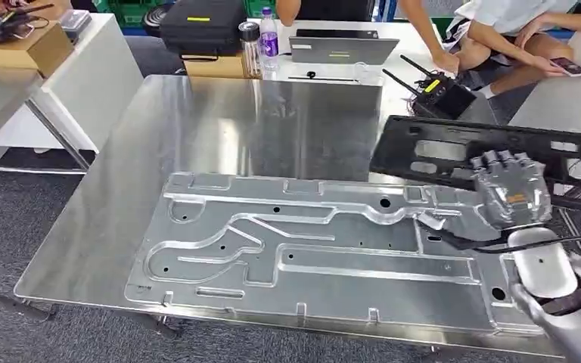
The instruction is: Take the parts from the cabinet and place them on the table.
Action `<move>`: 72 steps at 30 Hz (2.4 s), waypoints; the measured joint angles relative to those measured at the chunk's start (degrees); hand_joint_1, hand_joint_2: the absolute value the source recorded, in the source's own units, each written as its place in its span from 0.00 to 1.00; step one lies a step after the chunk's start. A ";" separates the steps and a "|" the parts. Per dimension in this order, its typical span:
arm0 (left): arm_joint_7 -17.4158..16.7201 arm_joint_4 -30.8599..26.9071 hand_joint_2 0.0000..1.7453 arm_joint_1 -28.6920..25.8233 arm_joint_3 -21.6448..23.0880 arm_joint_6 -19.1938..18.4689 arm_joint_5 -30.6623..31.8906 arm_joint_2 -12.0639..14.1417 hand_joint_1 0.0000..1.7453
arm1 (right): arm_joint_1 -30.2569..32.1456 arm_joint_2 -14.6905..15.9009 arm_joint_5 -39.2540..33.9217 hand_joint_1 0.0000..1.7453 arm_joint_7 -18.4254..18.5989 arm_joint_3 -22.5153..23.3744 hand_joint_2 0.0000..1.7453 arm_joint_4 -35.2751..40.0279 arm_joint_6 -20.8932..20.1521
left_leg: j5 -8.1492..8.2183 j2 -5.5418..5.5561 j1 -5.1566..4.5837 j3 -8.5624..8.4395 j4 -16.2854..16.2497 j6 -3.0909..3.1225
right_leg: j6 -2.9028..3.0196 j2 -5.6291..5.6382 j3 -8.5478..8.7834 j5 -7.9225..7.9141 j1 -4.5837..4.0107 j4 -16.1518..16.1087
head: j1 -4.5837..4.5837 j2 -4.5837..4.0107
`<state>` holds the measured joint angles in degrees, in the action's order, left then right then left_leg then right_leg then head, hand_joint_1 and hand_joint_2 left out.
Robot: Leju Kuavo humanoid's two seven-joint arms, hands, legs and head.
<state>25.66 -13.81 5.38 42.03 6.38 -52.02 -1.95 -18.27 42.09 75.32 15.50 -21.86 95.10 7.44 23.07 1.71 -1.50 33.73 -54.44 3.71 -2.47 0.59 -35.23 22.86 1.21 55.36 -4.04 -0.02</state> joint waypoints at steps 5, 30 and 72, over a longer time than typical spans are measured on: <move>-1.18 0.00 1.00 0.22 0.04 0.50 0.74 -0.09 0.00 | -1.99 -4.98 0.41 1.00 -0.04 -5.46 1.00 -1.01 3.93 | -0.04 0.10 0.02 -0.05 -0.01 0.06 | -0.12 -0.07 0.21 -0.09 -0.01 -0.27 | 0.00 0.00; -5.59 0.31 0.00 0.29 0.72 -3.30 0.28 0.68 0.00 | 1.52 -14.86 -60.79 0.00 -8.33 -6.79 0.00 -9.55 9.67 | 0.15 -0.03 0.31 -0.24 -0.01 -0.06 | -0.18 0.09 0.29 0.01 -0.24 -0.33 | -0.04 0.00; -8.48 0.94 0.00 -0.46 0.35 -5.29 -5.88 1.84 0.00 | 2.31 -22.49 -93.09 0.00 -25.16 1.76 0.00 31.59 16.72 | 3.00 -1.23 -0.80 -2.77 -2.80 2.85 | 0.45 -0.30 1.60 2.51 -1.26 2.30 | -1.29 0.00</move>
<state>17.18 -12.87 4.92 42.38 1.09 -57.90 -0.11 -15.96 19.61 -17.77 -9.66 -20.11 126.69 24.15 26.06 0.48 -2.30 30.96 -57.24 6.56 -2.01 0.29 -33.64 25.36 -0.05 57.66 -5.33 -0.02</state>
